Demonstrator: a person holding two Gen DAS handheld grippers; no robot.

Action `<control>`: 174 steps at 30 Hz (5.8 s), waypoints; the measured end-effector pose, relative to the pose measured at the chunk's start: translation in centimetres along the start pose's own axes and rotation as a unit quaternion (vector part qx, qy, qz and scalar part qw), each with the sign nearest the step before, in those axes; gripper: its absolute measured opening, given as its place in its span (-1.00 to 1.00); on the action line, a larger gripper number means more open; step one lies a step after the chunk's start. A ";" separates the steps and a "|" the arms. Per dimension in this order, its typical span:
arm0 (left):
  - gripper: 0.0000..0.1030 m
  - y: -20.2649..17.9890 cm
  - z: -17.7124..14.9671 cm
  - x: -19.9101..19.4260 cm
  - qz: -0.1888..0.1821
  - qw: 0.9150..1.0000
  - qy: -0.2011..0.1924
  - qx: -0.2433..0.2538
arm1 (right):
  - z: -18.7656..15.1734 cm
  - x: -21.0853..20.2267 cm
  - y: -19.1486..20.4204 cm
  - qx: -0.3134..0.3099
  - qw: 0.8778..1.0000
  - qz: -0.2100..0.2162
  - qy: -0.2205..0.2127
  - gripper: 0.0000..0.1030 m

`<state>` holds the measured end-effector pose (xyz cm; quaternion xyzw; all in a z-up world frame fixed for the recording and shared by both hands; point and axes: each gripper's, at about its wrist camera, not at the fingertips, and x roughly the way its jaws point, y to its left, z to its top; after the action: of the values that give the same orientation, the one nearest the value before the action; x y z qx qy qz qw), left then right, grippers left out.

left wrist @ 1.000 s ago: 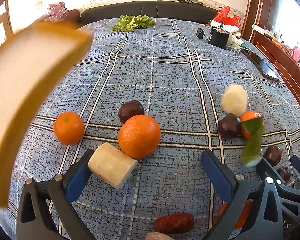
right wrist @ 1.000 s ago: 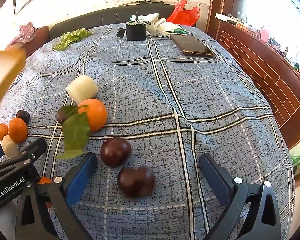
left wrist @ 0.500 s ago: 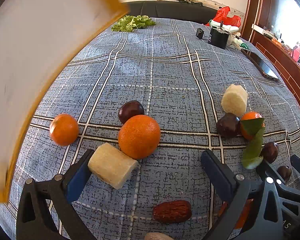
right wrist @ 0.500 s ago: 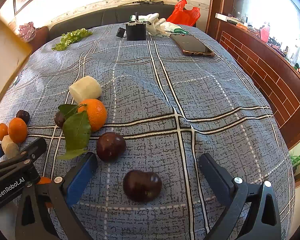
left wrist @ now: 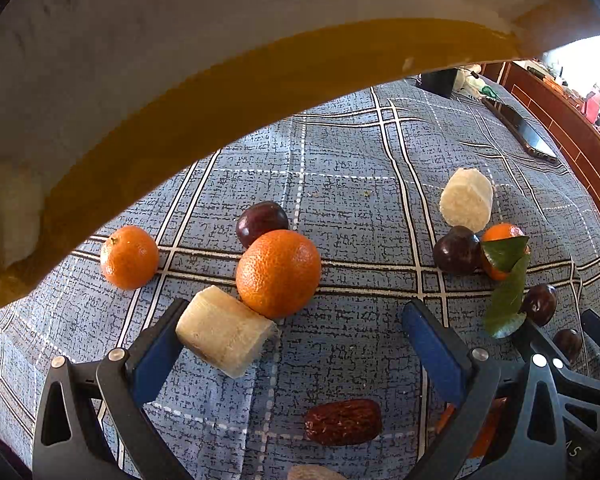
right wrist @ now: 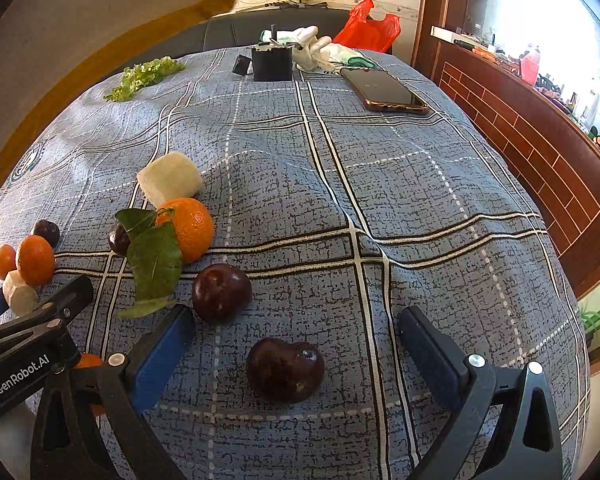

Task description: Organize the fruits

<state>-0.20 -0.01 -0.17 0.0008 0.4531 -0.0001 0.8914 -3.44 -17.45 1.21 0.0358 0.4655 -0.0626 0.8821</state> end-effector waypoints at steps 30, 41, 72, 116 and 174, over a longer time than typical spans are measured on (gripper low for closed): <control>1.00 0.1 -0.1 -0.3 0.000 1.000 0.000 -0.001 | 0.1 0.0 0.0 0.000 1.000 0.000 0.000 1.00; 1.00 0.1 0.0 -0.3 0.000 1.000 0.000 0.000 | 0.1 0.0 0.0 0.000 1.000 0.000 0.000 1.00; 1.00 0.1 0.1 -0.2 0.000 1.000 0.001 0.000 | 0.1 0.0 -0.1 0.000 1.000 0.000 0.000 1.00; 1.00 0.1 0.2 -0.2 0.000 1.000 0.001 0.000 | 0.1 0.0 -0.2 0.001 1.000 0.000 0.001 1.00; 0.55 9.9 -0.6 -13.8 -0.139 0.987 -0.073 -0.040 | 0.0 -0.5 -1.1 -0.033 0.998 0.029 0.049 0.97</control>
<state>-8.82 9.90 10.58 -0.0975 0.3818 -0.1057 0.9130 -3.91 -18.49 1.61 0.0232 0.5090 -0.0195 0.8602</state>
